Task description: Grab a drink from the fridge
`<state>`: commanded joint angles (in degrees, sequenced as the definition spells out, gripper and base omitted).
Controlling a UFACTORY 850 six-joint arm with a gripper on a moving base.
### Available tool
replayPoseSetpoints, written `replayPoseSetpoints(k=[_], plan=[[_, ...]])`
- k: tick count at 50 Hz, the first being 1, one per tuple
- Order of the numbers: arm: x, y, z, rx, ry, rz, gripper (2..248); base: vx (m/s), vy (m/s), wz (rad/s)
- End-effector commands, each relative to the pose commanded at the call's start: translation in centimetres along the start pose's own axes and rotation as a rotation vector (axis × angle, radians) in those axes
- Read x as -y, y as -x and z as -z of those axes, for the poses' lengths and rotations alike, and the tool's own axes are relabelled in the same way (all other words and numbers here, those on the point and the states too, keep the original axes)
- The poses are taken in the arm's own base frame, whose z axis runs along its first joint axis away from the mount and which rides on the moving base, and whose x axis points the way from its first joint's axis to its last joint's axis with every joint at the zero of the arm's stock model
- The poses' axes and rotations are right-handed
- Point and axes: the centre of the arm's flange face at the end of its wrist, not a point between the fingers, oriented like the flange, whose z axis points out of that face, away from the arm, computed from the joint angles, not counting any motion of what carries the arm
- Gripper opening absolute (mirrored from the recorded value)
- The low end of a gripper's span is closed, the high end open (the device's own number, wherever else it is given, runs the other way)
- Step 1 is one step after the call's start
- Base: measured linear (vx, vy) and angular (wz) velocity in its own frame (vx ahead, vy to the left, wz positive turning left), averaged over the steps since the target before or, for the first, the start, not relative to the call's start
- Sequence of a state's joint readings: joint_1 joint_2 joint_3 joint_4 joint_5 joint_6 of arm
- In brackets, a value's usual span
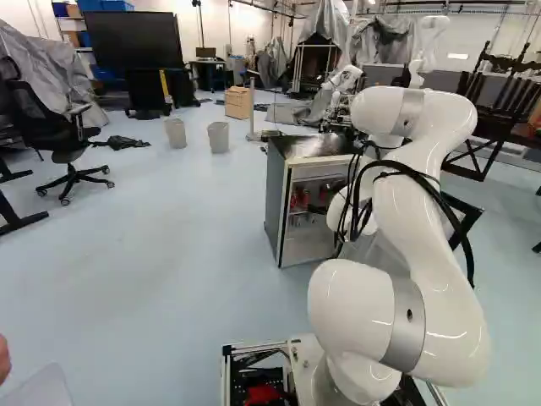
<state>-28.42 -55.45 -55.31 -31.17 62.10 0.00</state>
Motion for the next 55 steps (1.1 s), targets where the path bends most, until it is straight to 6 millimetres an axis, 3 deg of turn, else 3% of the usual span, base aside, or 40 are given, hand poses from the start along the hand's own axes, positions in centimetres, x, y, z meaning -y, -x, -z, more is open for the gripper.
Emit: replayPoseSetpoints(k=[28, 55], plan=[[-0.7, 1.8, -6.7, -0.031, -0.022, 0.032, 247, 0.0, 0.0, 0.0], [-1.2, 0.8, -11.7, -0.095, -0.032, 0.078, 247, 0.0, 0.0, 0.0]])
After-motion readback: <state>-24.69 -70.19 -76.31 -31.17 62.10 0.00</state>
